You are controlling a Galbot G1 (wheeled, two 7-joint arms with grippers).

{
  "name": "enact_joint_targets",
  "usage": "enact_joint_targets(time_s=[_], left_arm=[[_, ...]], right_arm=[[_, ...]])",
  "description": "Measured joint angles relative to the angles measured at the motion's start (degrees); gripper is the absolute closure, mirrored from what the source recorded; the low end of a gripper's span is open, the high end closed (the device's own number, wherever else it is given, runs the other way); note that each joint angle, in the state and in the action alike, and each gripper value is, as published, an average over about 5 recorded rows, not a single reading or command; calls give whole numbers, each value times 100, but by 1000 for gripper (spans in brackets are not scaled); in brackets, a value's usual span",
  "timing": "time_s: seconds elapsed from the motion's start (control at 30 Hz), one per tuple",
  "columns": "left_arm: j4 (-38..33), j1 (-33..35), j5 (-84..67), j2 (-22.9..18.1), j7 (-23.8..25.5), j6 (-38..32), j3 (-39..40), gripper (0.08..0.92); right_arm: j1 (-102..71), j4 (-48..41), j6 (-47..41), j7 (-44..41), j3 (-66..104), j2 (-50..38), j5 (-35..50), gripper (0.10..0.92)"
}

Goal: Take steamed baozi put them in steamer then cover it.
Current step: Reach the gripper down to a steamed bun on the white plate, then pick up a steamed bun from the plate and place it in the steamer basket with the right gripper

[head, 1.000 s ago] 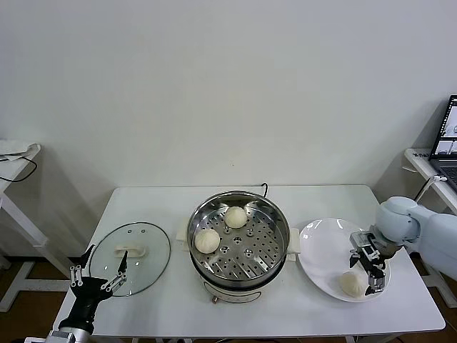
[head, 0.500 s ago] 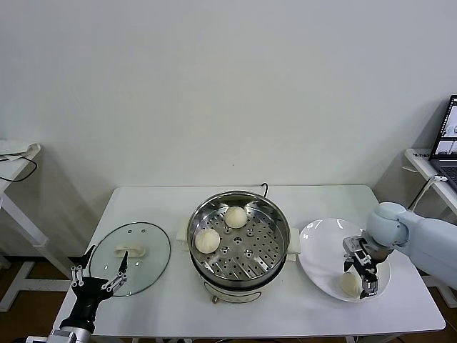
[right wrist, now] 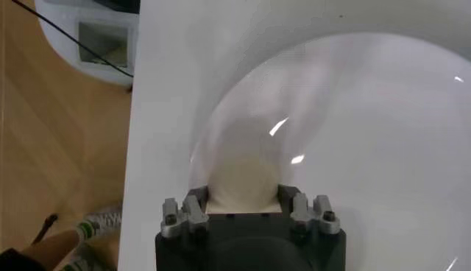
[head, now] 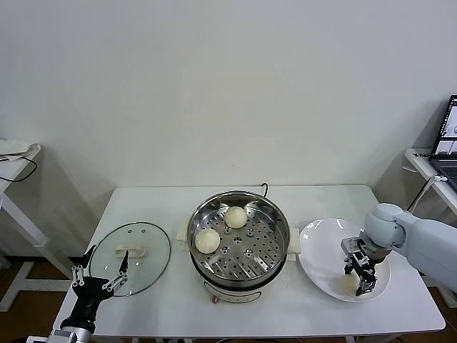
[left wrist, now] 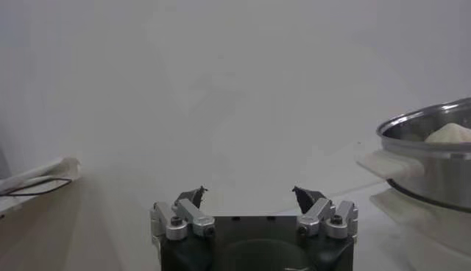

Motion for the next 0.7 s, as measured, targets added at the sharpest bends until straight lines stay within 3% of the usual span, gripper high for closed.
enact_joint_targets(time_s=[0.33, 0.7], left_arm=[[-95, 38, 1, 17, -12, 13, 13, 177], [-213, 53, 25, 94, -63, 72, 115, 177]], right_arm=[[510, 163, 35, -106, -76, -192, 297, 400], [2163, 592, 351, -292, -528, -255, 856, 396]])
